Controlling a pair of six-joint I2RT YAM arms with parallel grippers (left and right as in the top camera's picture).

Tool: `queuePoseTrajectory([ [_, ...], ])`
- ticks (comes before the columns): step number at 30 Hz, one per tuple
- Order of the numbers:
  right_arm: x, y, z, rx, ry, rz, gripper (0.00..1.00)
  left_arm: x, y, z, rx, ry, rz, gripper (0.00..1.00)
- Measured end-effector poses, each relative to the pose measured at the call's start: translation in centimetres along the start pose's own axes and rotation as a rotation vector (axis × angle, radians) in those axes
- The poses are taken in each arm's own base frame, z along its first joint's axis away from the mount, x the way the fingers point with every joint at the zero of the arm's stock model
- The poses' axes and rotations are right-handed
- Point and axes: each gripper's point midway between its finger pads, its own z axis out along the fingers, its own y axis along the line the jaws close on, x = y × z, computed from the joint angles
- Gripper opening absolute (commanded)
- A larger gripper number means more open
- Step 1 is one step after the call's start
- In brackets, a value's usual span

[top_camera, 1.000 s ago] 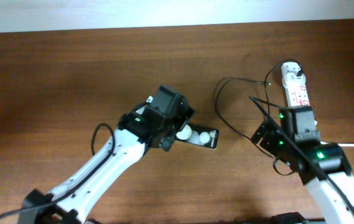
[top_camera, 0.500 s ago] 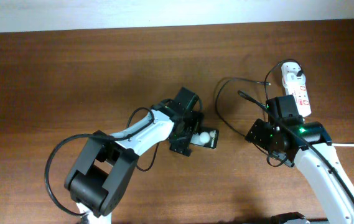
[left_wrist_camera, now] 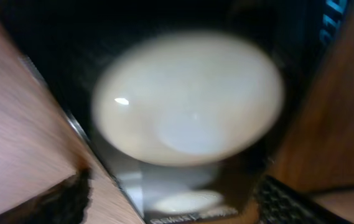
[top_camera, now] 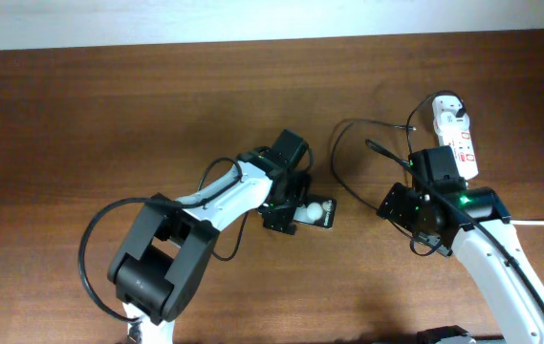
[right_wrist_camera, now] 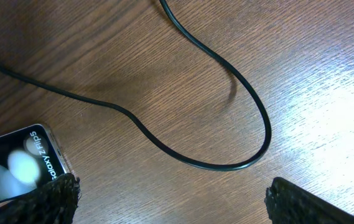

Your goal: Plug charger to phone and switch on socket

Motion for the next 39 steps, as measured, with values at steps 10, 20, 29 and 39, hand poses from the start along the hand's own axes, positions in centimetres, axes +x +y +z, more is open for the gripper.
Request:
queuePoseTrajectory([
  [10,0.0,0.0,0.0,0.0,0.0,0.0,0.99,-1.9,-0.6,-0.7,0.017,-0.045,0.008,0.99],
  [20,0.0,0.0,0.0,0.0,0.0,0.001,0.99,-2.4,0.1,0.2,-0.04,-0.061,-0.017,0.99],
  [29,0.0,0.0,0.0,0.0,0.0,0.0,0.99,-2.1,0.4,0.5,-0.066,-0.104,0.003,0.99],
  [39,0.0,0.0,0.0,0.0,0.0,0.0,0.99,-1.8,0.4,0.8,-0.069,-0.17,0.043,0.87],
])
